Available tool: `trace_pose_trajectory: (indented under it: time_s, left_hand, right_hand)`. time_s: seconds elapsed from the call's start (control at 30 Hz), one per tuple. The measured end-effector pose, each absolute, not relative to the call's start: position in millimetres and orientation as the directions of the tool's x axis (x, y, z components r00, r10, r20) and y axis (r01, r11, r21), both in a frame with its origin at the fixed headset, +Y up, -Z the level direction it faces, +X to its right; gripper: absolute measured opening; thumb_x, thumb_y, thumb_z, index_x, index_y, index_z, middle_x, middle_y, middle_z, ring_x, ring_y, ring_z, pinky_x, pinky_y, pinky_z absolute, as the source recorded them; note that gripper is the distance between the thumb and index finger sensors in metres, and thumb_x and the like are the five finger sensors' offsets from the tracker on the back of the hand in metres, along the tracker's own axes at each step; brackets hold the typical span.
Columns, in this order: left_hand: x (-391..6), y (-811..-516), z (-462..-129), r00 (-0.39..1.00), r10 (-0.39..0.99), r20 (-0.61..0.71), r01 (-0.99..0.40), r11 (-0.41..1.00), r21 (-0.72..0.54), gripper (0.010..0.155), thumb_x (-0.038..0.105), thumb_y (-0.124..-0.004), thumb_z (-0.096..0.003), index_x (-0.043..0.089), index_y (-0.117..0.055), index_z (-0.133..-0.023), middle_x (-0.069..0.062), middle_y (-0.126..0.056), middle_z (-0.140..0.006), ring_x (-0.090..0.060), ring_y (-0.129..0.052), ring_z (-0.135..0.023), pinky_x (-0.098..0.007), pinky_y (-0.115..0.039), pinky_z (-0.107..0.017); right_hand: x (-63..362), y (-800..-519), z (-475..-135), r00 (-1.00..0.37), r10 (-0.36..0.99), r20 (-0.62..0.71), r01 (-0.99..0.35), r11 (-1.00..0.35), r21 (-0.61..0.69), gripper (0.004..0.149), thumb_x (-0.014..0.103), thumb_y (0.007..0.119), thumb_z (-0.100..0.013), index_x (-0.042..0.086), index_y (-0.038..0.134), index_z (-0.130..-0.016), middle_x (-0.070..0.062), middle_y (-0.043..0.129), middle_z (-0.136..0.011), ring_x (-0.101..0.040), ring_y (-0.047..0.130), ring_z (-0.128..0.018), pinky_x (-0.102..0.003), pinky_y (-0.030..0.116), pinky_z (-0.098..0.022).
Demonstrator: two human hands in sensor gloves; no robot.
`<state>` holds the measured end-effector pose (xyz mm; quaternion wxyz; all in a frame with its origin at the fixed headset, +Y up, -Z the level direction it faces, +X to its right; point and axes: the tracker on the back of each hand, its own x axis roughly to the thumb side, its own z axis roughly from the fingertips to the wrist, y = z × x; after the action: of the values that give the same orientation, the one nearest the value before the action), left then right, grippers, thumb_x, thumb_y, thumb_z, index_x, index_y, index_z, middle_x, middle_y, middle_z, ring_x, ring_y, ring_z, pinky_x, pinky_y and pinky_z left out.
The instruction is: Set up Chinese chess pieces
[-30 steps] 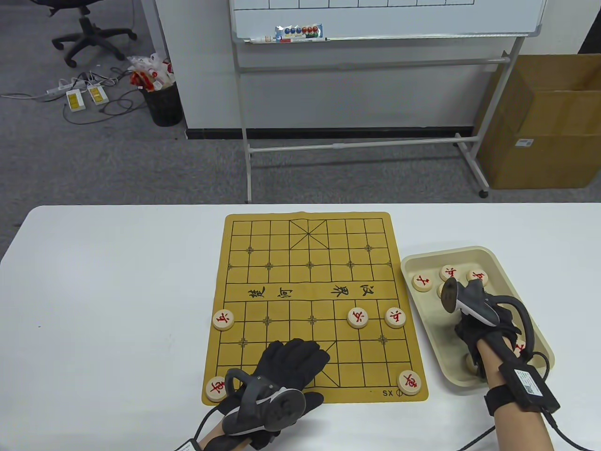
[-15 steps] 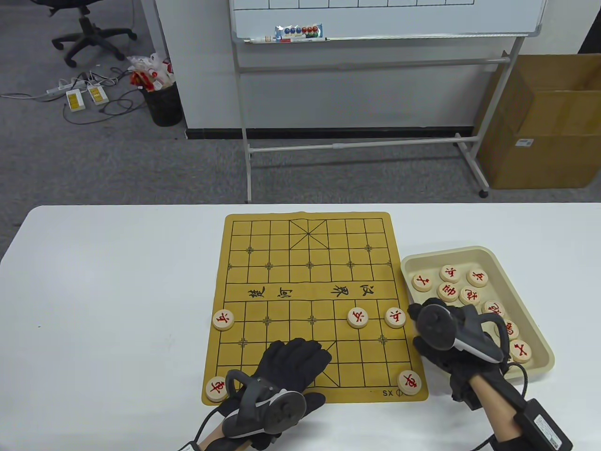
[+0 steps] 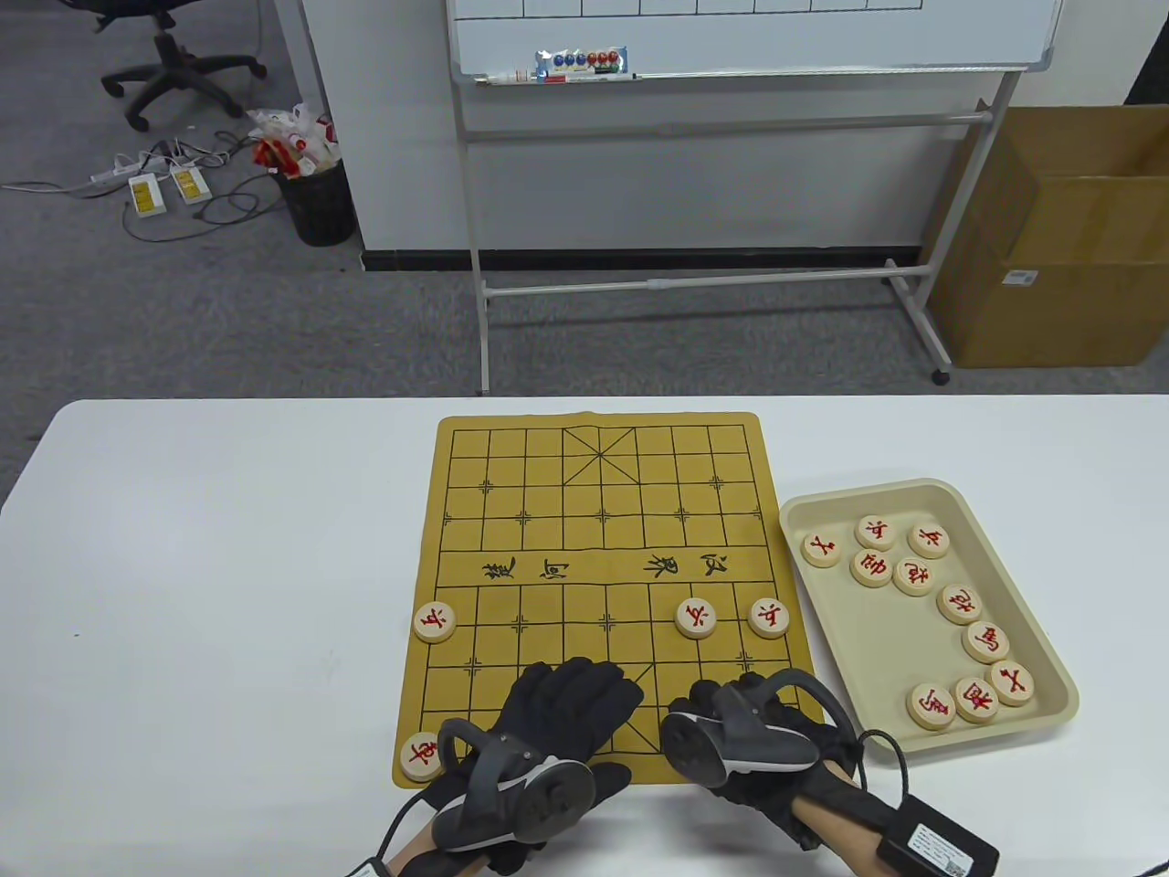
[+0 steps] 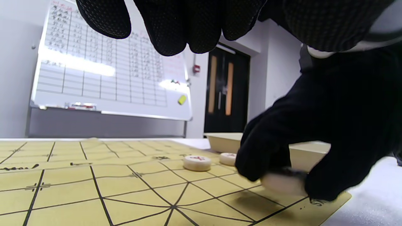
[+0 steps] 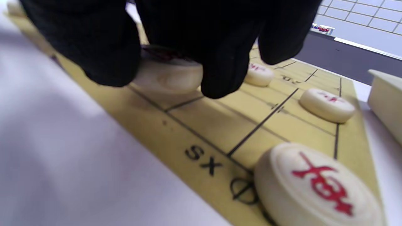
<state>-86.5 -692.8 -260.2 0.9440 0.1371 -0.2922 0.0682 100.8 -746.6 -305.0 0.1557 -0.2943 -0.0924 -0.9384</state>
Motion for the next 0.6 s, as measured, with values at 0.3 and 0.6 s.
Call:
trace_pose_trajectory:
  time_s: [0.3,0.6]
  left_hand:
    - [-87,-693,-261,0.819,0.049,0.572,-0.209,0.954,0.217,0.079,0.059,-0.074,-0.0345,0.032,-0.052,-0.105,0.002,-0.061,-0.114,-0.025,-0.067,-0.107,-0.058,-0.058,-0.078]
    - [-87,-692,-260,0.819,0.049,0.572,-0.210,0.953,0.219,0.079,0.059,-0.074,-0.0346,0.031,-0.052,-0.105,0.002,-0.061,-0.114,-0.025,-0.067,-0.107,-0.058,-0.058,-0.078]
  right_hand:
    - [109,-731,-306,-0.817,-0.247,0.521,0.310,-0.950,0.037,0.076,0.048,0.083,-0.042,0.019,0.058,-0.108,-0.013,0.067,-0.108,-0.029,0.088,-0.089,-0.058,0.064,-0.074]
    - [200,-660,-345,-0.956,-0.246,0.162,0.252,-0.967,0.021,0.074,0.046,0.083,-0.044,0.020,0.059,-0.108,-0.012,0.061,-0.113,-0.037,0.071,-0.103,-0.062,0.054,-0.077]
